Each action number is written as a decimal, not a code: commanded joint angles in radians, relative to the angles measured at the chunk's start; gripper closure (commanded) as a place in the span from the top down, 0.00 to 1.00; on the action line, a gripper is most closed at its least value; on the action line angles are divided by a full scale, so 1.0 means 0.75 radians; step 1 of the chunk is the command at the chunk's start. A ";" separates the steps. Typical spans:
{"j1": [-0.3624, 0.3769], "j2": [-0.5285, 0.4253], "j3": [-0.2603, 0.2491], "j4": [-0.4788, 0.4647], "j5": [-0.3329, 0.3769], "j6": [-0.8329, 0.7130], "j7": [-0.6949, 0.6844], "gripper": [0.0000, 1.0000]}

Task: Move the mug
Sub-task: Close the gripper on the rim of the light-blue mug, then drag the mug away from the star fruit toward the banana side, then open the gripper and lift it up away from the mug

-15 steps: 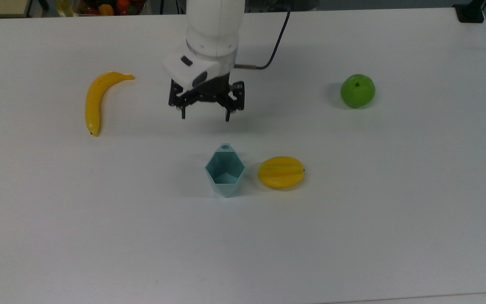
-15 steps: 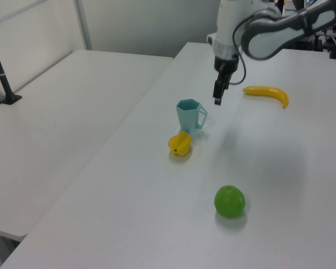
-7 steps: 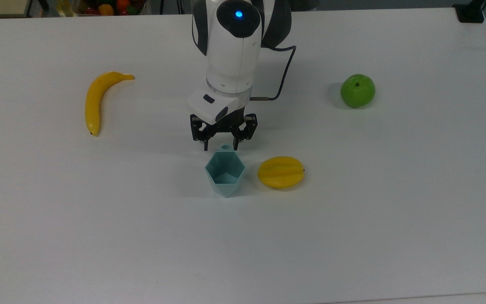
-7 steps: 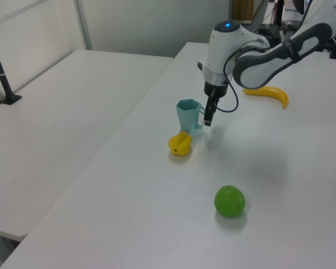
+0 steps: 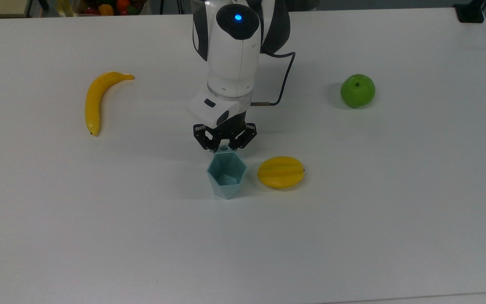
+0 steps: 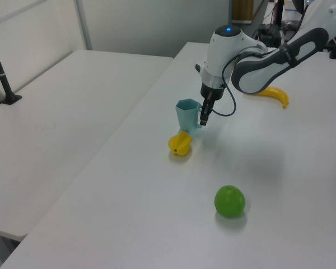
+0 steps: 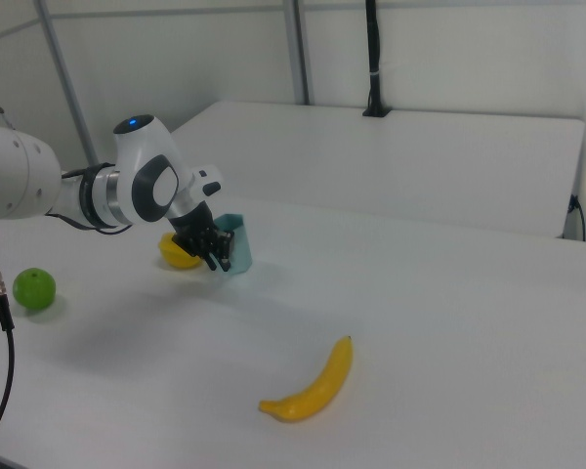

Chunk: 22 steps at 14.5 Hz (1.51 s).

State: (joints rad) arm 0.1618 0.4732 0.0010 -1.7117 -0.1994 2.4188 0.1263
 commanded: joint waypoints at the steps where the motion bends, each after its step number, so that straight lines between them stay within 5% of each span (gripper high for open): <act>1: 0.001 -0.003 -0.003 0.002 -0.008 0.029 0.005 0.11; 4: -0.003 -0.078 -0.003 -0.027 -0.006 -0.012 0.007 0.07; 9: 0.007 -0.446 0.001 -0.378 -0.025 -0.268 0.254 0.09; 14: 0.007 -0.486 0.013 -0.526 -0.025 -0.313 0.308 0.13; 16: 0.005 -0.488 0.013 -0.524 -0.025 -0.335 0.326 0.31; 18: 0.009 -0.494 0.013 -0.514 -0.025 -0.429 0.326 1.00; 22: 0.007 -0.522 0.031 -0.342 -0.025 -0.658 0.255 1.00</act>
State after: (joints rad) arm 0.1623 0.1203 0.0141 -2.0574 -0.2028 2.0502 0.3423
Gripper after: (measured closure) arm 0.150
